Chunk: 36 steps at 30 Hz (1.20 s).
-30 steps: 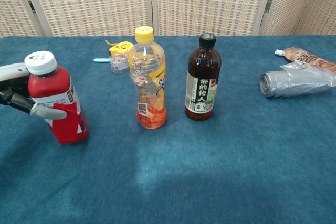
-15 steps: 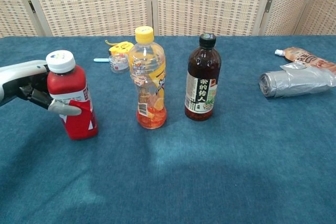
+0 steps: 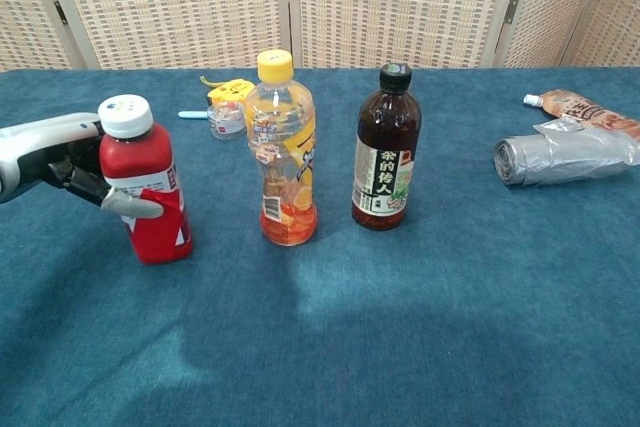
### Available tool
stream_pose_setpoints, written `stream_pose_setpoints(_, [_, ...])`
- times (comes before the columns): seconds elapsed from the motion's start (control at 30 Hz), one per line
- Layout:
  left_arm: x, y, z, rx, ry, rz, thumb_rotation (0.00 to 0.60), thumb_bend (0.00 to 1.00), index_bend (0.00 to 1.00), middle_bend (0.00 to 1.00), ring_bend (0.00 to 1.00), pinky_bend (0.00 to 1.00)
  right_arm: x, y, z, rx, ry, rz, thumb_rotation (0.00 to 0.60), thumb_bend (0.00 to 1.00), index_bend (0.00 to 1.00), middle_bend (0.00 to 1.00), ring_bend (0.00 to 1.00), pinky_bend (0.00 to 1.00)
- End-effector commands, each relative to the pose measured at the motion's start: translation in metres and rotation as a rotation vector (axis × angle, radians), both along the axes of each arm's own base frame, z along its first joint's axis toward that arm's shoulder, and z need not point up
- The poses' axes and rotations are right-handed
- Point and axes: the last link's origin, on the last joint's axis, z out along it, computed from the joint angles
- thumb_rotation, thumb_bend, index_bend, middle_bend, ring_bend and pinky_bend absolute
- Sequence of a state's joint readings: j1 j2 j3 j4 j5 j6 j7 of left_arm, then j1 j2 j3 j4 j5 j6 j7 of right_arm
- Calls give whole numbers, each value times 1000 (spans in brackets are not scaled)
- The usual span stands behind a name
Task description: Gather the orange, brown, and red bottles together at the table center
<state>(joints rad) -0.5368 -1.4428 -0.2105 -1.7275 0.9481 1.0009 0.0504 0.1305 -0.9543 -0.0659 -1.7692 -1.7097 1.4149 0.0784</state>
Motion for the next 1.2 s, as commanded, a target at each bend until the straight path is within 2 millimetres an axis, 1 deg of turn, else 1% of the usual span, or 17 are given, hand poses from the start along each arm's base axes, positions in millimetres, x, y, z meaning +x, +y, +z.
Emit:
stream_pose_setpoints(0.03, [1, 0, -1, -1, -1, -2, 600, 19, 434, 385, 395, 395, 0, 0, 0, 0, 0, -1, 600, 0, 254, 285, 164, 318])
stream_pose_setpoints(0.37, [3, 2, -4, -7, 3, -2, 600, 18, 430, 385, 394, 394, 0, 0, 1, 0, -2, 1, 600, 0, 254, 285, 164, 317])
stream_pose_setpoints(0.5, [2, 2, -6, -13, 7, 3, 600, 19, 408, 385, 381, 394, 0, 0, 0, 1, -2, 0, 600, 0, 254, 285, 164, 317])
stream_pose_setpoints(0.6, [1, 1, -6, -12, 13, 3, 600, 18, 349, 381, 360, 394, 0, -1, 1, 0, -3, -1, 600, 0, 254, 285, 164, 317])
stream_pose_setpoints(0.67, [1, 1, -6, -11, 14, 6, 600, 19, 291, 350, 339, 394, 0, -1, 1, 0, -3, -1, 600, 0, 254, 285, 164, 317])
stream_pose_setpoints(0.83, [-1, 1, -3, -12, 17, 13, 600, 19, 143, 200, 262, 395, 0, -1, 0, 2, -3, -1, 600, 0, 254, 285, 164, 317])
stream_pose_setpoints(0.93, [-3, -1, 1, -18, 23, 16, 600, 19, 81, 141, 221, 394, 0, -1, 1, 1, -4, 1, 600, 0, 254, 285, 164, 317])
stream_pose_setpoints(1.1, [-5, -7, 11, -24, 43, 14, 600, 19, 11, 93, 185, 390, 0, 0, 1, -1, -2, 1, 600, 0, 255, 285, 164, 317])
stream_pose_setpoints(1.2, [-8, -12, 17, -22, 58, 13, 600, 18, 0, 87, 177, 381, 0, 0, 0, 1, 0, 0, 600, 0, 254, 285, 164, 317])
